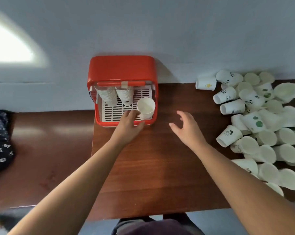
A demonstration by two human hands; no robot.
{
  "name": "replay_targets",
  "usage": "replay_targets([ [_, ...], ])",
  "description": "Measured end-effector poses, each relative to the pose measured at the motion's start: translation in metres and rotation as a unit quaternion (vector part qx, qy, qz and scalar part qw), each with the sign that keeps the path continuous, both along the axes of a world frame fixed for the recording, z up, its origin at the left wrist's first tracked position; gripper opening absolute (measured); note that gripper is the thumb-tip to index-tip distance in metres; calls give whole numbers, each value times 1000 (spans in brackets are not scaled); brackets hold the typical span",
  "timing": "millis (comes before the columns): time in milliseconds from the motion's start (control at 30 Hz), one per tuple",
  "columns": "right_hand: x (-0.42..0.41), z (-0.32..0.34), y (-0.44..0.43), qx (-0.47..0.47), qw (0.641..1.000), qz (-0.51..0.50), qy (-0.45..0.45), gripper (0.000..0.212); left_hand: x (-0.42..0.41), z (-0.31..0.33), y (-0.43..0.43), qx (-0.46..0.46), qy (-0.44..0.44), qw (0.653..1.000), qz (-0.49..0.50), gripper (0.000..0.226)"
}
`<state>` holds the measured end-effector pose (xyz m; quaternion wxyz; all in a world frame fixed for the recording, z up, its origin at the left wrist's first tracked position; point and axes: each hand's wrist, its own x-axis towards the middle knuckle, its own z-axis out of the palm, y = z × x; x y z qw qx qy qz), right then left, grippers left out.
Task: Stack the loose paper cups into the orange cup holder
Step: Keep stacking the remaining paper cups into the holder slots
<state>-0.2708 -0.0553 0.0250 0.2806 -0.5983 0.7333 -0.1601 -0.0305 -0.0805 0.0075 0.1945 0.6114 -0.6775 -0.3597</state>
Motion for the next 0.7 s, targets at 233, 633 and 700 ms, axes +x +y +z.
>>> replay_targets([
  [233, -83, 3, 70, 14, 998, -29, 46, 57, -48, 1, 50, 43, -49, 994, -87, 39],
  [633, -261, 14, 170, -33, 998, -36, 46, 49, -257, 25, 101, 50, -81, 984, -152, 38],
  [700, -287, 13, 185, -38, 998, -24, 40, 50, -291, 26, 113, 54, -90, 980, -169, 39],
])
